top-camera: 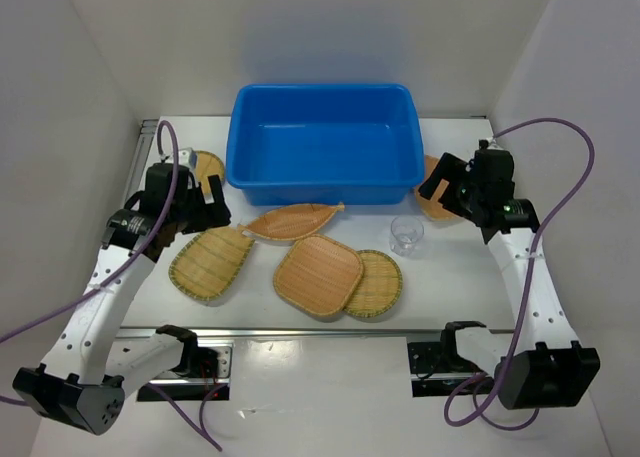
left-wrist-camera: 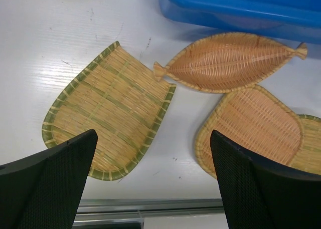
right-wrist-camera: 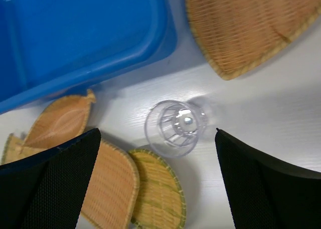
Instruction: Place the mixed dishes into the plastic bin
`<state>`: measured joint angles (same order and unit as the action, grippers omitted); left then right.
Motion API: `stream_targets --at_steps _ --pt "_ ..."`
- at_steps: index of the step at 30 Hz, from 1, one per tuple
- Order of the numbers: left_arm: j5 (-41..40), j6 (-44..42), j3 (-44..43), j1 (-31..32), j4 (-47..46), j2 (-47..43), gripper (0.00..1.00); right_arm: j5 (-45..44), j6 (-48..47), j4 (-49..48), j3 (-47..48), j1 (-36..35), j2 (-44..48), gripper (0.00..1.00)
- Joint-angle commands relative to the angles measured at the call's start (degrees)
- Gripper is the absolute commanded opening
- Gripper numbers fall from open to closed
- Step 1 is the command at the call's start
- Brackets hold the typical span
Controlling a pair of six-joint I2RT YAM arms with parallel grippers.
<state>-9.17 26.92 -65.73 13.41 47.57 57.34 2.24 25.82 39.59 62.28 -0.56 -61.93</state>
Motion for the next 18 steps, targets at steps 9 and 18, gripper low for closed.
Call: stream_targets --at_steps 9,18 --pt "4.8 3.8 1.0 0.3 -6.6 -6.5 1.0 17.1 12.6 0.7 -8.7 -15.9 10.4 0.7" --pt "8.7 10.5 11.0 0.8 -11.5 -14.1 1.0 7.9 32.7 -6.4 -19.6 -41.8 5.7 0.64"
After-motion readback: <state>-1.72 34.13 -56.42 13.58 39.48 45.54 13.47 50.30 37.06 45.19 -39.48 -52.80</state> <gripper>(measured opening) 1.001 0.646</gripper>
